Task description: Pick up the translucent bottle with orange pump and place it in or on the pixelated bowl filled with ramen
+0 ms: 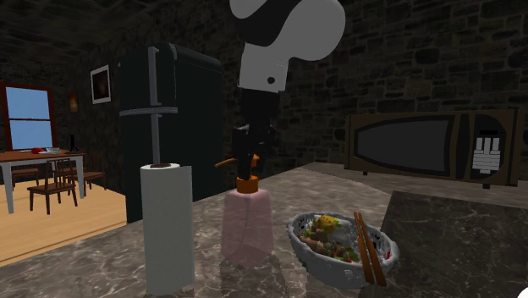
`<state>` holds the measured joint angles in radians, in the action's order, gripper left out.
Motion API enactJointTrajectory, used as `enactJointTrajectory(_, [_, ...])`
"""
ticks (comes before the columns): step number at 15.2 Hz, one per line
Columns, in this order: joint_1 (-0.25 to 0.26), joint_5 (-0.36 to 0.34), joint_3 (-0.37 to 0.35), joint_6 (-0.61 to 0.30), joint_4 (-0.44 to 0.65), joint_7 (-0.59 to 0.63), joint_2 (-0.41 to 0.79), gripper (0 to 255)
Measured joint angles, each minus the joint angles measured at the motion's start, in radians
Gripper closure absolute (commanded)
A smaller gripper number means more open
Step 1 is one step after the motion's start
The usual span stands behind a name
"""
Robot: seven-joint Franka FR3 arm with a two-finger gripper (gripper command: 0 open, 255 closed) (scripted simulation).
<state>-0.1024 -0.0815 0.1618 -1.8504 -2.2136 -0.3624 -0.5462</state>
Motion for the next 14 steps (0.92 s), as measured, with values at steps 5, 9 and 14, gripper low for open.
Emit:
enactJointTrajectory(5, [0.002, 0.003, -0.002, 0.060, 0.071, -0.003, 0.011, 255])
enactJointTrajectory(9, [0.004, 0.007, -0.004, 0.109, 0.134, -0.003, 0.024, 255])
enactJointTrajectory(14, [0.006, 0.010, -0.006, 0.176, 0.218, -0.006, 0.042, 255])
